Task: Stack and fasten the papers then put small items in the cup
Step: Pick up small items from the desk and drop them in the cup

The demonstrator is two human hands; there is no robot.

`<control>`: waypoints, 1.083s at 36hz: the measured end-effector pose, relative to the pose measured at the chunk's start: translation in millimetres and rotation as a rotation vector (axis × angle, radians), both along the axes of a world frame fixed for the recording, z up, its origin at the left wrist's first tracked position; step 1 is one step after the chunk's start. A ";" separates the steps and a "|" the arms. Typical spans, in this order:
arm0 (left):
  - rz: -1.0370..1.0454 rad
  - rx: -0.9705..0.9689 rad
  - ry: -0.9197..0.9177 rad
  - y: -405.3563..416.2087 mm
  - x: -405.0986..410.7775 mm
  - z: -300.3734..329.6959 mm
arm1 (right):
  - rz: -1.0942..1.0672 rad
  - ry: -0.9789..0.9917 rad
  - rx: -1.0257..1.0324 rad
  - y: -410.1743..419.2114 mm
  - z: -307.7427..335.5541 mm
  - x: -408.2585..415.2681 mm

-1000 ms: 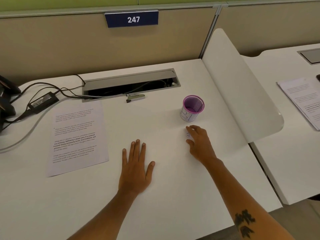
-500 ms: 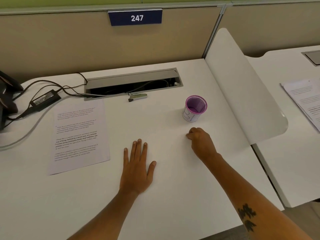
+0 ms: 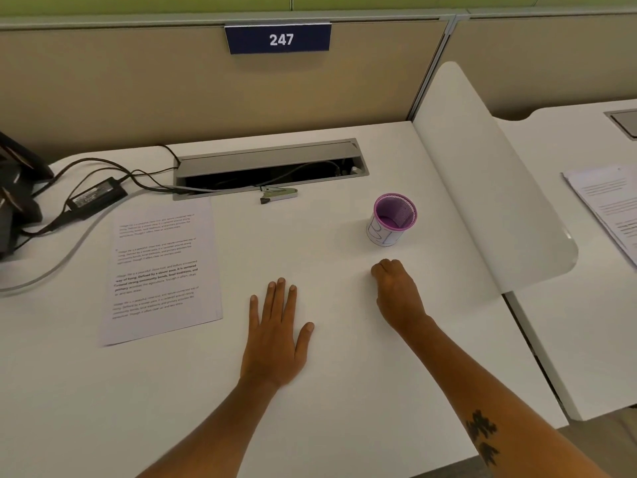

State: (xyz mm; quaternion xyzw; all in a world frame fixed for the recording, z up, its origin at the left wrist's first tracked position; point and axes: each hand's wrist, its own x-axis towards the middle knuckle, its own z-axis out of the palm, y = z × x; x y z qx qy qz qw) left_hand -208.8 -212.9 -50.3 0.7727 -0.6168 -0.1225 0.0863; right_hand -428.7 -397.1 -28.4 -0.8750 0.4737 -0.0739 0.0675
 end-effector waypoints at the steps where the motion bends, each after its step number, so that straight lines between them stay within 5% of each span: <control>1: 0.000 -0.003 0.003 0.0 0.0 -0.1 | 0.003 -0.003 0.006 0.1 0.7 0.2; 6: -0.002 -0.003 0.006 0.5 0.0 -0.7 | -0.212 -0.215 0.140 -12.3 4.6 -1.5; 15: -0.006 -0.007 0.008 0.5 0.3 -1.2 | -0.942 -1.118 0.796 -36.6 37.3 -17.1; 23: -0.002 0.000 -0.002 0.5 -0.1 -0.4 | -0.956 -1.634 1.230 -53.8 79.7 -34.9; 30: -0.002 -0.012 0.000 0.6 0.1 1.2 | -0.820 -1.508 1.078 -85.9 125.5 -13.2; 39: -0.001 -0.027 0.034 1.0 0.4 0.1 | -0.680 -0.818 0.402 -116.5 124.7 12.7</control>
